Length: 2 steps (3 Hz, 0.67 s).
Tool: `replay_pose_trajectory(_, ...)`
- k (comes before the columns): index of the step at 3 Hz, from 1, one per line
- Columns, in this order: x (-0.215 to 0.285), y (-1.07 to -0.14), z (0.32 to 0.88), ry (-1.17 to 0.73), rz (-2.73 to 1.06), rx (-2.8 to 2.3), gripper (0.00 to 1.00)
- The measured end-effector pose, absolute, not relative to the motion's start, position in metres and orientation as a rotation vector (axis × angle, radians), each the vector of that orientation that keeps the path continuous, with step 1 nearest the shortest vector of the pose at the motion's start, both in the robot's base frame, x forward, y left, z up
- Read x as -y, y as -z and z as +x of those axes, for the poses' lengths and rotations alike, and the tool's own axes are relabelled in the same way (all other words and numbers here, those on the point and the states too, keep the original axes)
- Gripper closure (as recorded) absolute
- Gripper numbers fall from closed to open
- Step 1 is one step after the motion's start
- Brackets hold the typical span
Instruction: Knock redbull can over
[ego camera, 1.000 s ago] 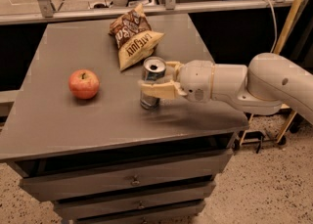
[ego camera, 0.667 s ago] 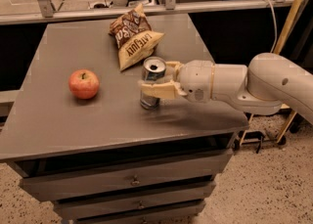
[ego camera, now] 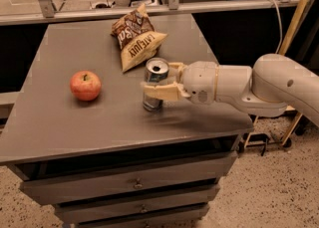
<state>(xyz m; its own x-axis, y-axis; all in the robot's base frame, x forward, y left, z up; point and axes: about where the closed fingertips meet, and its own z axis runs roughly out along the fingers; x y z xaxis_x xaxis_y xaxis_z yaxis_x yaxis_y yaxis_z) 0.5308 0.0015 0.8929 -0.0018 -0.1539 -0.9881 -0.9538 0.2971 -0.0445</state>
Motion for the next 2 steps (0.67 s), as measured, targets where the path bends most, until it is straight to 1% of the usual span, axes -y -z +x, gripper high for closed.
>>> replay_pose_trajectory(1, -0.001, -0.893, 0.531, -0.889, -1.097, -1.432, 1.0)
replay_pose_trajectory(2, 0.013, -0.918, 0.536, -0.807, -1.157, -1.481, 1.0)
